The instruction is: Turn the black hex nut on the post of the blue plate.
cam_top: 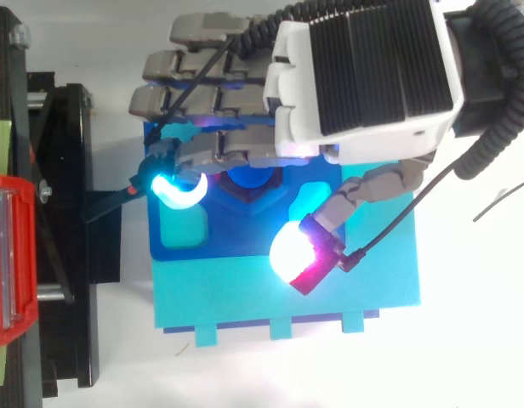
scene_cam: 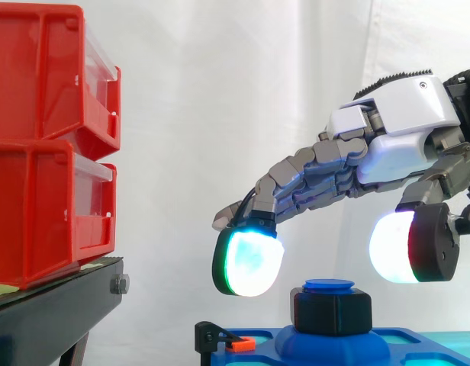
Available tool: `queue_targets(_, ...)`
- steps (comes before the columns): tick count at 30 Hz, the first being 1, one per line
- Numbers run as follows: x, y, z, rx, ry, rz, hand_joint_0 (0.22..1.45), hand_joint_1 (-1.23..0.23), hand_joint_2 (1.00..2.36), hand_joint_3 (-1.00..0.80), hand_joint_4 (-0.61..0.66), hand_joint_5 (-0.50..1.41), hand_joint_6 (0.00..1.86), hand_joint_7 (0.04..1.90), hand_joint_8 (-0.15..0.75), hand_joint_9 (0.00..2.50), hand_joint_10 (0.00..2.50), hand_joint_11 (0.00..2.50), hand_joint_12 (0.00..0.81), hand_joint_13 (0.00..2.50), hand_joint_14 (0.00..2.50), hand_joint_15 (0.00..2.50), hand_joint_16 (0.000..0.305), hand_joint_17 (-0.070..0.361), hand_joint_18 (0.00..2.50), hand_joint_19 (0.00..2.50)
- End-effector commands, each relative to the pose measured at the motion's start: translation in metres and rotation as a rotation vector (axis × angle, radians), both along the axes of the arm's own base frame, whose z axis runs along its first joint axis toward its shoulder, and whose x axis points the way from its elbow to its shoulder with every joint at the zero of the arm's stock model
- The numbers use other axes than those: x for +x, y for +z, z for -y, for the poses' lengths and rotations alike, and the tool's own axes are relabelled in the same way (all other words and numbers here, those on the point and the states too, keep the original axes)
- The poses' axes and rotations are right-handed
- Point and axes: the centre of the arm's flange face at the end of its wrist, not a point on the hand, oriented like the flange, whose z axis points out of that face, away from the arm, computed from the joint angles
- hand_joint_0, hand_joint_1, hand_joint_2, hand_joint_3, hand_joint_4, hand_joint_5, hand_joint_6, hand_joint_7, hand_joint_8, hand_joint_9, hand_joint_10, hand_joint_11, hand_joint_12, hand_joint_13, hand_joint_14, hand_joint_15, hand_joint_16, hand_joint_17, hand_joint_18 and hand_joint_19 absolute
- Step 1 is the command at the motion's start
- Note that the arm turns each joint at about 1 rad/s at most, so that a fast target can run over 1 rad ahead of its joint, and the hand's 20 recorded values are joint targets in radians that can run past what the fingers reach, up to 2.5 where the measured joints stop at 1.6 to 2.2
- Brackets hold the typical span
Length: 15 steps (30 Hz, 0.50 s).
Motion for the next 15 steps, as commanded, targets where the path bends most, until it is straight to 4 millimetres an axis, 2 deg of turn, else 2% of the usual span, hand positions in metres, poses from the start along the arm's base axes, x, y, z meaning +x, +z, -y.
queue_targets(1,0.0,0.0,-0.001,-0.002,-0.003,0.0,0.45,-0.7,1.0,-0.5,0.12,-0.26,0.5,0.78,0.187,0.05,0.0,0.0,0.359,0.12,0.0,0.01,0.061,0.137,0.0,0.07)
queue_targets(9,-0.002,-0.019,-0.002,0.0,-0.002,0.001,0.49,-0.72,1.0,-0.5,0.12,-0.26,0.5,0.81,0.174,0.05,0.0,0.0,0.345,0.12,0.0,0.0,0.057,0.128,0.0,0.06)
queue_targets(15,-0.002,-0.02,0.002,-0.003,-0.006,0.009,0.51,-0.71,1.0,-0.5,0.12,-0.25,0.5,0.82,0.171,0.06,0.0,0.0,0.339,0.12,0.0,0.01,0.055,0.125,0.0,0.06)
